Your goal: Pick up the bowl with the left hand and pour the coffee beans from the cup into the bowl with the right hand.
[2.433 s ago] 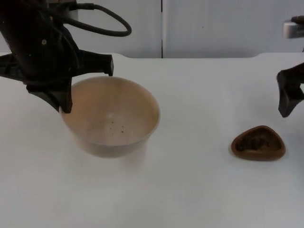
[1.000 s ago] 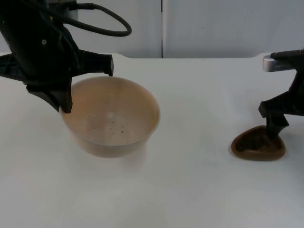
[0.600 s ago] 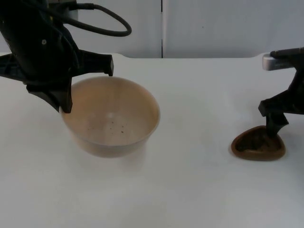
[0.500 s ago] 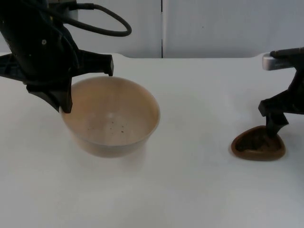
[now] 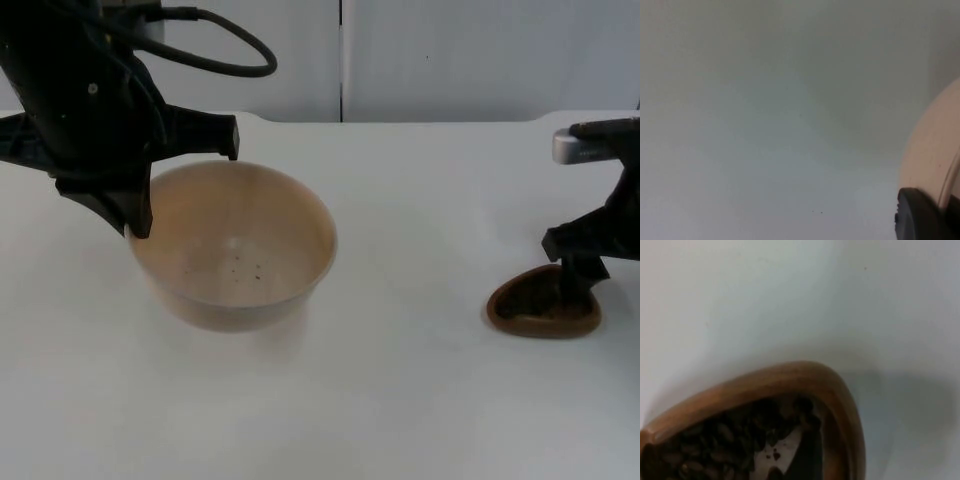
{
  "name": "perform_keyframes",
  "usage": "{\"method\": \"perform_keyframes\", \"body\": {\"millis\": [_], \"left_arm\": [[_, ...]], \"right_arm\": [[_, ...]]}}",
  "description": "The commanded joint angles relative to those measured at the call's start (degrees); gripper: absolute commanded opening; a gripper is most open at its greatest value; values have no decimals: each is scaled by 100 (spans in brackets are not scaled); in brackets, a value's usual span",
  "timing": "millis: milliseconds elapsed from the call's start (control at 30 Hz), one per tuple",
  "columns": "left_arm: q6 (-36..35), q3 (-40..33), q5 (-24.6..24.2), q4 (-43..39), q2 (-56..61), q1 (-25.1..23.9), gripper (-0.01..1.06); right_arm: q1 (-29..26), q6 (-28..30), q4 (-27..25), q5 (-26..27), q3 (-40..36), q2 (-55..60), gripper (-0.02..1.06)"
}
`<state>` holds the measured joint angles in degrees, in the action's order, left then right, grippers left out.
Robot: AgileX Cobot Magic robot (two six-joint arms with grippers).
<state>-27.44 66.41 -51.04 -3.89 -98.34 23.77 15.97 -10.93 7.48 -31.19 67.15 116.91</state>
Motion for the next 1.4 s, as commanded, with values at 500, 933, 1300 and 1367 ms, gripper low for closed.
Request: {"method": "perform_keyframes", "body": {"millis": [500,933,1300,1367], "left_arm": [[-31,11,54,-3,51,29,0],[-31,11,54,-3,51,29,0],[-31,11,64,-5,51,29,0],[-31,11,64,-5,51,29,0]], "right_arm": [[7,-22,-2,224,-42,-17,68],[7,-22,-11,294,-137,-17,66],[7,-22,-11,608,-338,-17,58],[7,-22,-11,608,-338,-17,51]]}}
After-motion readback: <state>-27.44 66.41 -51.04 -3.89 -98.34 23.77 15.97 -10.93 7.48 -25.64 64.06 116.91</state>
